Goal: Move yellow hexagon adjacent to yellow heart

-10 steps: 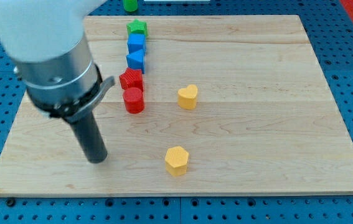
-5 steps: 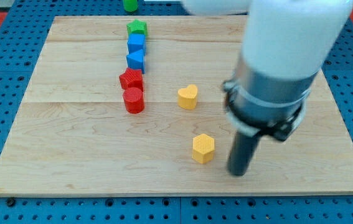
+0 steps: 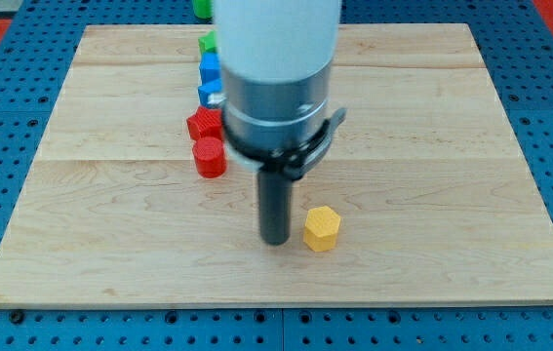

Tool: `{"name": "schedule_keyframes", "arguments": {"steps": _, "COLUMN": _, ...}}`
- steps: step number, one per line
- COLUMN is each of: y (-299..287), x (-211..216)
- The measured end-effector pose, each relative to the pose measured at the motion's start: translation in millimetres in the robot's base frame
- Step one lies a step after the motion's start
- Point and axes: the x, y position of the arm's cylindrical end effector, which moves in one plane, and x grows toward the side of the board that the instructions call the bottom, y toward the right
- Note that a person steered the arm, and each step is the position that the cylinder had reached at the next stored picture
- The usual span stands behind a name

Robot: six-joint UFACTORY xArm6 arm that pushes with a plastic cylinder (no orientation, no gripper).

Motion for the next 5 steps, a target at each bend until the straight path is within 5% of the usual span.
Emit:
{"name": "schedule_keyframes", "arguments": {"steps": 1, "y": -1.8, "x": 22.0}}
{"name": "schedule_keyframes", "arguments": {"steps": 3, "y": 89.5, "x": -21.4}}
{"name": "schedule_keyframes", "arguments": {"steps": 5, "y": 108.1, "x": -46.3}}
